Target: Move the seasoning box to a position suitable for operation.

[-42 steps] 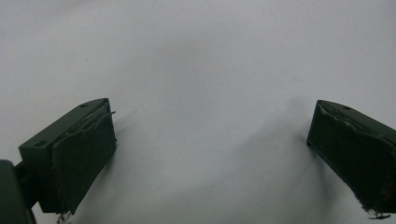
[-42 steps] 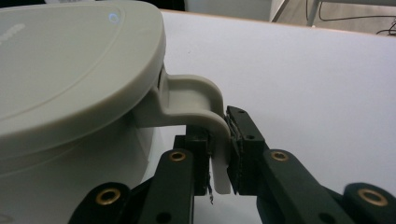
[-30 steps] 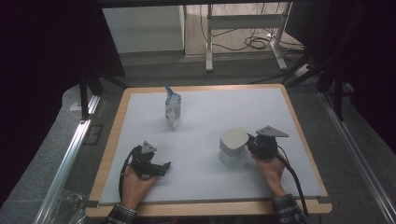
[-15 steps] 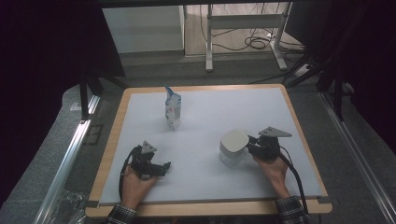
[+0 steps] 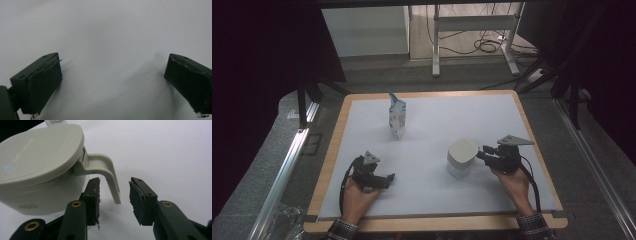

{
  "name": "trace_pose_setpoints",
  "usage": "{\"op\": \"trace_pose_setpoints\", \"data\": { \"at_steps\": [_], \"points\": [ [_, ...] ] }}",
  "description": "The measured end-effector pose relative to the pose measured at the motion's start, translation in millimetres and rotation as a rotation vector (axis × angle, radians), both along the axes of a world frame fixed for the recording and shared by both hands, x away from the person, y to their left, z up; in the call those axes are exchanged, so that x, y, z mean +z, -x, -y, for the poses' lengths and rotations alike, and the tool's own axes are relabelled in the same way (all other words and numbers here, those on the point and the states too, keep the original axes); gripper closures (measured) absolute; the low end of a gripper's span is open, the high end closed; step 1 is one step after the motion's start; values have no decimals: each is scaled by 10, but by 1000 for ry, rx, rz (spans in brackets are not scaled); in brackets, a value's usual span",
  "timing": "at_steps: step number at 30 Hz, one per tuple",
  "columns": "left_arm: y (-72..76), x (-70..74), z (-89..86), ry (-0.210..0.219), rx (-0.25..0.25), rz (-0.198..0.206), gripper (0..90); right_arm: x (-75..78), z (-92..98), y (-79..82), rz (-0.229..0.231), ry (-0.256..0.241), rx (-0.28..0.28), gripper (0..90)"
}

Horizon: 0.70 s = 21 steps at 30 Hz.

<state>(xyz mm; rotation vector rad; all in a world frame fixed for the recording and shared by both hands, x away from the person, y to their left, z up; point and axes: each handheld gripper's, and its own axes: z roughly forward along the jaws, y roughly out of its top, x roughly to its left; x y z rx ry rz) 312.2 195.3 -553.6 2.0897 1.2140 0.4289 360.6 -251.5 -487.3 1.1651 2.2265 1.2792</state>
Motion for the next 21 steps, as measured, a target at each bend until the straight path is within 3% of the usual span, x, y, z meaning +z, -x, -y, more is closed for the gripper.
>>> {"op": "trace_pose_setpoints", "data": {
  "at_steps": [9,18,21],
  "points": [
    [0,0,0,0,0,0,11,80,-1,34,1,78,18,579],
    [0,0,0,-1,0,0,11,278,42,46,16,66,47,822],
    [0,0,0,-1,0,0,11,327,46,42,20,54,50,853]
  ]
}}
